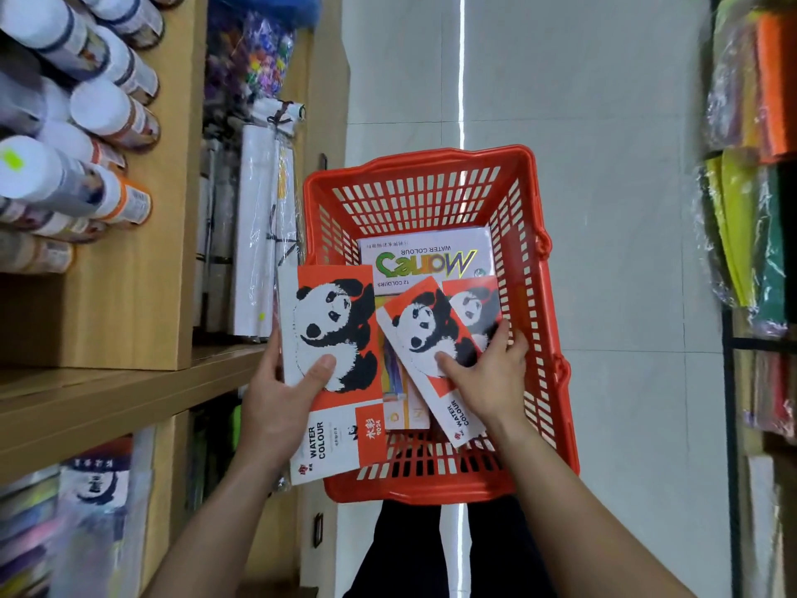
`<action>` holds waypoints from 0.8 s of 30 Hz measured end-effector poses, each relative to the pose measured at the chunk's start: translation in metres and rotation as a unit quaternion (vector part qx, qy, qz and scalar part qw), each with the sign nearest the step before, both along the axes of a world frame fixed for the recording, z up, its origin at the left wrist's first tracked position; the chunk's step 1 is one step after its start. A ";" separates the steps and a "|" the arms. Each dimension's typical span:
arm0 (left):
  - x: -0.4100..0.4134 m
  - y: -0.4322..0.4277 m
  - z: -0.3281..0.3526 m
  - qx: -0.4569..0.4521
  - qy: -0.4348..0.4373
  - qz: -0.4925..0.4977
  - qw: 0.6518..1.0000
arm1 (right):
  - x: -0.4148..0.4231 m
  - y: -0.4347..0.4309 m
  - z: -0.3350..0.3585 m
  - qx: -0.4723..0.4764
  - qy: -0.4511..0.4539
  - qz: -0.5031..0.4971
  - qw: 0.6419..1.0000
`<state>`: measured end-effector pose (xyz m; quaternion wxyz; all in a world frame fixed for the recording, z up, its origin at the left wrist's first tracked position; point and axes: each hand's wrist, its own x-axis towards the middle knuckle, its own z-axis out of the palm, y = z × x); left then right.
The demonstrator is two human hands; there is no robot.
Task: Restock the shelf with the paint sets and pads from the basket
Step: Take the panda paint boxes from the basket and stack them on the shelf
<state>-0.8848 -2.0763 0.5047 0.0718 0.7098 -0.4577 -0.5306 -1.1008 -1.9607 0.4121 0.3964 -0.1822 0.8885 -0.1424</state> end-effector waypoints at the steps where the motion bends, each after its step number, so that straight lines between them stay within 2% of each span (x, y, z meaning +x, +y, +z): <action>1: 0.002 0.002 -0.001 0.005 0.000 0.009 1.000 | 0.000 0.000 -0.001 0.006 -0.020 -0.003 1.000; 4: 0.005 0.006 0.000 0.009 -0.006 0.022 1.000 | -0.006 0.002 -0.007 0.037 -0.038 -0.005 0.999; 10: 0.007 0.014 -0.004 -0.001 0.000 0.040 0.999 | 0.013 0.015 -0.002 -0.019 0.022 -0.019 0.999; 16: 0.019 0.019 0.002 0.003 0.002 0.056 0.998 | 0.029 0.005 -0.005 0.014 -0.051 -0.023 0.998; 21: 0.025 0.021 0.007 0.008 0.012 0.051 0.999 | 0.029 0.002 0.002 -0.026 -0.135 -0.068 0.988; 24: 0.026 0.024 0.007 0.008 0.024 0.052 0.998 | 0.027 0.009 0.012 -0.059 -0.138 -0.086 0.985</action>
